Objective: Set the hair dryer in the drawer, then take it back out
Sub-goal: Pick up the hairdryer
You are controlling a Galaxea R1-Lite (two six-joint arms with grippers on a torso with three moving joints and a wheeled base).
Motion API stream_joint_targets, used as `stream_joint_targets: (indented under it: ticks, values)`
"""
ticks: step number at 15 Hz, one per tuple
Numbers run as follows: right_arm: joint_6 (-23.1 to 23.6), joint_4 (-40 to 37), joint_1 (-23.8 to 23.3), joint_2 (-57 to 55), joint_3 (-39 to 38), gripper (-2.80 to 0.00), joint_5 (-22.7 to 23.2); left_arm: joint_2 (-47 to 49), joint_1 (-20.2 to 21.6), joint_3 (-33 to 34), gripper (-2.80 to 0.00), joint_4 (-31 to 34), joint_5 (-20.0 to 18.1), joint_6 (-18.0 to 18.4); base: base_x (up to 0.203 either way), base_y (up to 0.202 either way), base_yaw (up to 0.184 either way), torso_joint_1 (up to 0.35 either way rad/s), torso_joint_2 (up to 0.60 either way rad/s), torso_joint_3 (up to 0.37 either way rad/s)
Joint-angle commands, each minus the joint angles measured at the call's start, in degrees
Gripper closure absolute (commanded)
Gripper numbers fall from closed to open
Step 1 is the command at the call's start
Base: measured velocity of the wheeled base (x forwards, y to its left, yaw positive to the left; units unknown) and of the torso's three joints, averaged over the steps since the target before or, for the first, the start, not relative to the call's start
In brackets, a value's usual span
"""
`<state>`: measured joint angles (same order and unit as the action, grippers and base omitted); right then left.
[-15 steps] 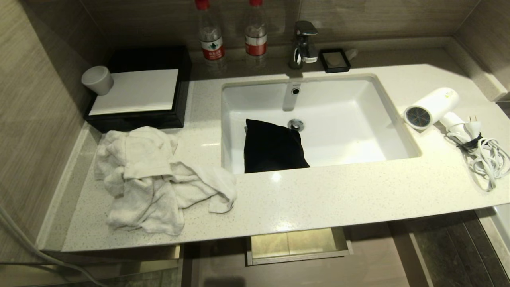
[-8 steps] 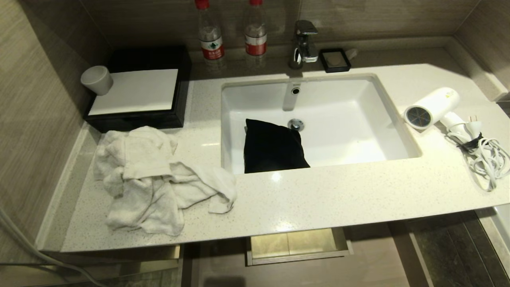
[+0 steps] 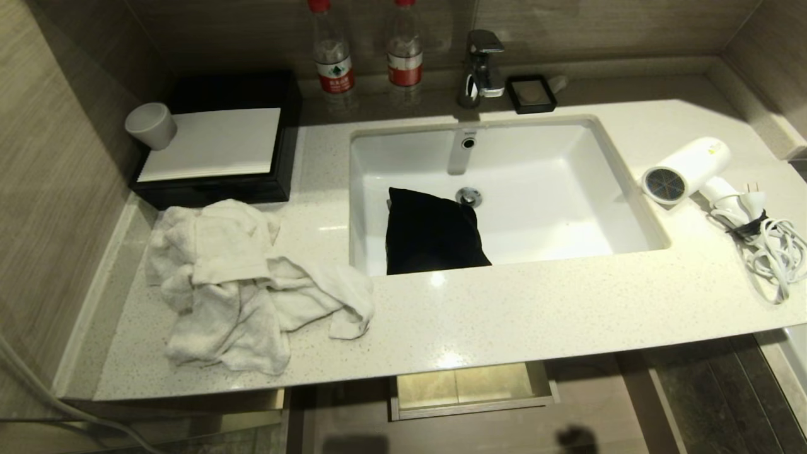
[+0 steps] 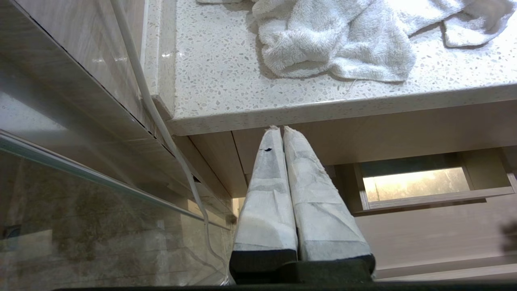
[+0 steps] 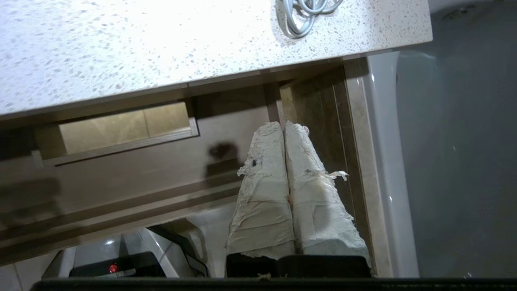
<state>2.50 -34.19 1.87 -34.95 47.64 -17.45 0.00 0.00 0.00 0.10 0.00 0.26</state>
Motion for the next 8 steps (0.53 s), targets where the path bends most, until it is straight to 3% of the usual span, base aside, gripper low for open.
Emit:
stream_joint_targets:
  ticks: [1,4,6,8]
  values:
    - [-0.47,2.05,-1.38,-16.81,3.48,0.00,-1.88,0.00,0.00,0.01,0.00,-0.01,0.00,0.00,0.000,0.000,0.000,-0.001,0.03,0.017]
    - [0.77,9.75,-7.43,-28.92,5.24,0.00,3.21,0.00,0.00,0.00,0.00,-0.01,0.00,0.00,0.000,0.000,0.000,-0.012,0.04,0.020]
    - [6.66,15.34,-16.38,-35.57,6.36,0.00,10.90,0.00,0.00,0.00,0.00,-0.01,0.00,0.00,0.000,0.000,0.000,-0.026,0.04,0.022]
    - [11.03,20.39,-20.82,-40.93,7.10,0.00,19.48,0.00,0.00,0.00,0.00,-0.01,0.00,0.00,0.000,0.000,0.000,-0.012,0.01,0.011]
